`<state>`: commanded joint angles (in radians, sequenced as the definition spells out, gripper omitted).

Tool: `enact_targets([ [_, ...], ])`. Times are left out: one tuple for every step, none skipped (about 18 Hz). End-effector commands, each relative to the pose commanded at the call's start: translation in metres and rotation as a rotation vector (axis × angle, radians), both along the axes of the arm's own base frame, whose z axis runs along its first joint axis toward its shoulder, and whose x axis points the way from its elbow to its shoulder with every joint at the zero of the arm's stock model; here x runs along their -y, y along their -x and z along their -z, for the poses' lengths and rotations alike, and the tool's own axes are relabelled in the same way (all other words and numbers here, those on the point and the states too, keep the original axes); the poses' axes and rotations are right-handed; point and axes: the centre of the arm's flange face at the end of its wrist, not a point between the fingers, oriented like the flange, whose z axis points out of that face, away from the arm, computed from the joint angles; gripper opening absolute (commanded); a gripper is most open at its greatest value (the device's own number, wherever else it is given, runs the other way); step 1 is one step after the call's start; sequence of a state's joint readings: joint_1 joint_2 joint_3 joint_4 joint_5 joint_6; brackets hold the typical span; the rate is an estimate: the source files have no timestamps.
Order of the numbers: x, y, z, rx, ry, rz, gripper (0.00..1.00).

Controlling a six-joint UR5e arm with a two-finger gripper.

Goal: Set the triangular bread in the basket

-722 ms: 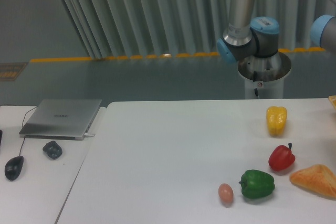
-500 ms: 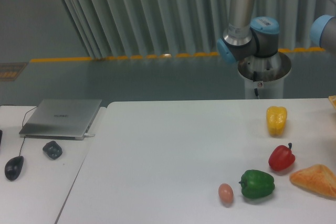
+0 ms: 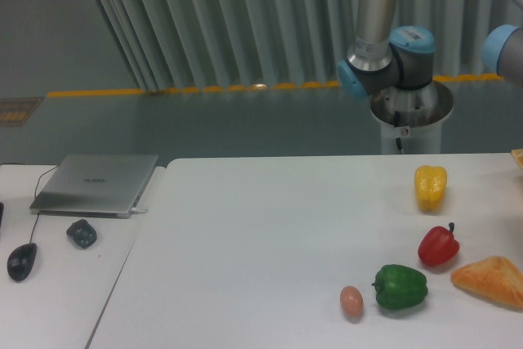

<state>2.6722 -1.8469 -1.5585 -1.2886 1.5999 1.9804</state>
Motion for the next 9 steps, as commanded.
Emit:
enact_targets([
  [0.000,-0.001,-0.001,0.000,-0.004,-0.009,1.00],
  [0.000,-0.002,-0.001,0.000,-0.006,-0.030,1.00],
  [0.000,-0.004,0.001,0.004,-0.004,-0.062,1.00],
  [0.000,-0.009,-0.001,0.003,-0.005,-0.092,1.00],
  [-0.003,-0.019,-0.005,0.000,-0.008,-0.121,1.00],
  [-0.009,-0.031,-0.009,-0.004,-0.012,-0.144,1.00],
  [-0.018,-0.043,-0.007,0.000,-0.009,-0.138,1.00],
  [-0.027,-0.054,-0.007,0.001,-0.007,-0.129,1.00],
  [-0.036,-0.065,-0.008,0.000,-0.008,-0.112,1.00],
])
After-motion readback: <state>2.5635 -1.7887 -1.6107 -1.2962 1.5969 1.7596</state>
